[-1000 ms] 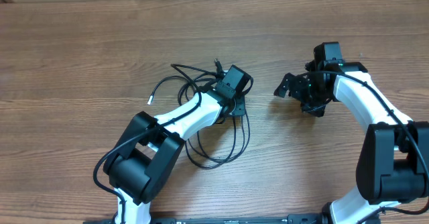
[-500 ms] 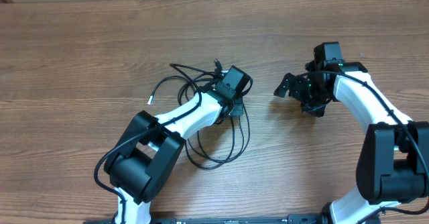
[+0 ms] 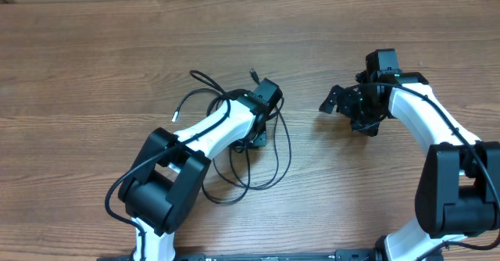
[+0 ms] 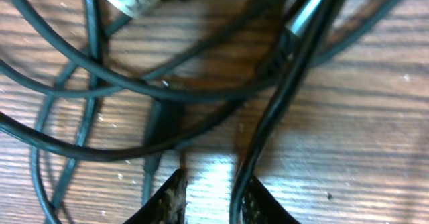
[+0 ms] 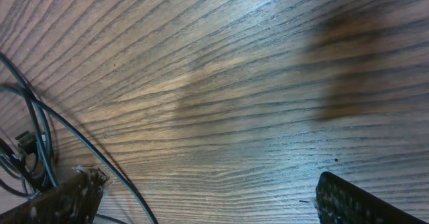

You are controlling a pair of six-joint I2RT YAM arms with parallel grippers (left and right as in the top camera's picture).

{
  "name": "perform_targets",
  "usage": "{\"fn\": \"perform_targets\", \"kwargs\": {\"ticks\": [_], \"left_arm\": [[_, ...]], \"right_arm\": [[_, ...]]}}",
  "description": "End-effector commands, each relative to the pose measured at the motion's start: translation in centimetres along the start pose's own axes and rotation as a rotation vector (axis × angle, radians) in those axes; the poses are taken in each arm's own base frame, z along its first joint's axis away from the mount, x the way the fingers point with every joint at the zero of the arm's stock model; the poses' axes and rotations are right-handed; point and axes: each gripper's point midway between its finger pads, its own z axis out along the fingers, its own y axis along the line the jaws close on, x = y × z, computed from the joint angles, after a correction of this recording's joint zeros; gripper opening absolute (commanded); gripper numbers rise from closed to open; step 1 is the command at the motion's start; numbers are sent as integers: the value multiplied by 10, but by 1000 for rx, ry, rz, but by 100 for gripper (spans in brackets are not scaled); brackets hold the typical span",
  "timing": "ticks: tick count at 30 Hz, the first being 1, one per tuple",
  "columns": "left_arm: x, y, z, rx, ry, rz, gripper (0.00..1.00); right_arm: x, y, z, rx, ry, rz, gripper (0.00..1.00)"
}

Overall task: Untangle cables
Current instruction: 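Grasp one cable strand with the left gripper and lift it upward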

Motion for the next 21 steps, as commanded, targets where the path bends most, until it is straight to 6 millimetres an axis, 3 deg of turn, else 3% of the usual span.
{"fn": "perform_targets", "kwargs": {"ticks": [1,10,11,12,14,16,21], "left_arm": [[-14,-1,-4,-3,-46,-10,30],[-25,-5,-5,9,-96,-17,30],[-25,-5,-5,9,-96,-17,10],[-25,-5,-5,9,-96,-17,4],[-24,-7,-6,18,-90,-15,4],[-22,-10,-17,47,-76,-15,4],[-40,-14,-87,149,-199,-36,4]], "right_arm": [[-6,4,-9,-7,-31,-13,100],[-6,4,-9,-7,-31,-13,100],[-6,4,-9,-7,-31,-13,100],[-6,4,-9,-7,-31,-13,100],[-6,4,-9,-7,-31,-13,100],[-6,4,-9,-7,-31,-13,100],[-6,4,-9,-7,-31,-13,100]]}}
